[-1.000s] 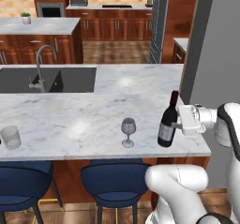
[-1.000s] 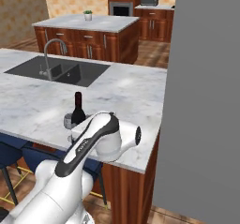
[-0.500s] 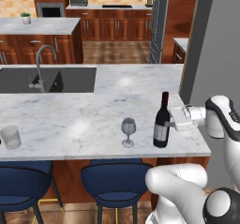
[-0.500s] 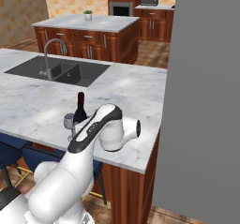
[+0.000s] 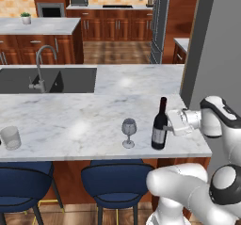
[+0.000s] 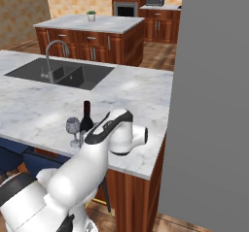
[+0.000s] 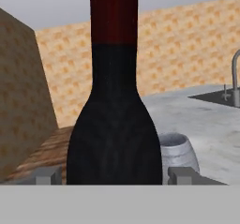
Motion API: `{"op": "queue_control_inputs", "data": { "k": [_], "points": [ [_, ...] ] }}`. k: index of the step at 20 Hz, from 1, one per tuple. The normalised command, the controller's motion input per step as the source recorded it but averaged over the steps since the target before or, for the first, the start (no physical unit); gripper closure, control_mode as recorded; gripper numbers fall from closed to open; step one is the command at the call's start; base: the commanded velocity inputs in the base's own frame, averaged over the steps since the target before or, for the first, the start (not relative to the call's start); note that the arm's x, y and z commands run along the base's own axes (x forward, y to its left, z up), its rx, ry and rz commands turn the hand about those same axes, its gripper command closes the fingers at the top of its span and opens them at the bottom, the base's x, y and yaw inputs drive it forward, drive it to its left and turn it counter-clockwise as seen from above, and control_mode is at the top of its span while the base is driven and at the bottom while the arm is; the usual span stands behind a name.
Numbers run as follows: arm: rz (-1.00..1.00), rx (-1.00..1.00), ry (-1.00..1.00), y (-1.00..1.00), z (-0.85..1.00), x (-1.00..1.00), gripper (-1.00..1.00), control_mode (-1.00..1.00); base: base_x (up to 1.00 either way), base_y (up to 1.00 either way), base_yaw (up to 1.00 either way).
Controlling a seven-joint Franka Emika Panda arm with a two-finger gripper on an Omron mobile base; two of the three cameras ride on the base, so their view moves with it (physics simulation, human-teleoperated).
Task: There is a wine glass and glass cup on the dining counter. Place the wine bottle next to the wine glass and the juice bottle next to the glass cup.
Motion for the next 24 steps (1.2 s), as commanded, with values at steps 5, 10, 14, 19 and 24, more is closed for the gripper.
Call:
{"op": "queue_control_inputs", "data": {
  "k": [5,10,14,19,24],
  "points": [
    [0.00,0.00,-0.12,0.07,-0.15,0.23,1.00,-1.00,0.00,0.00,0.00],
    [0.00,-0.01,-0.06,0.04,-0.11,0.23,1.00,-1.00,0.00,0.00,0.00],
    [0.00,-0.02,-0.05,0.01,-0.13,0.26,1.00,-1.00,0.00,0.00,0.00],
    [0.00,-0.03,-0.03,0.04,-0.18,0.25,1.00,-1.00,0.00,0.00,0.00],
    [0.00,0.00,-0.06,0.05,-0.18,0.21,1.00,-1.00,0.00,0.00,0.00]
  ]
}}
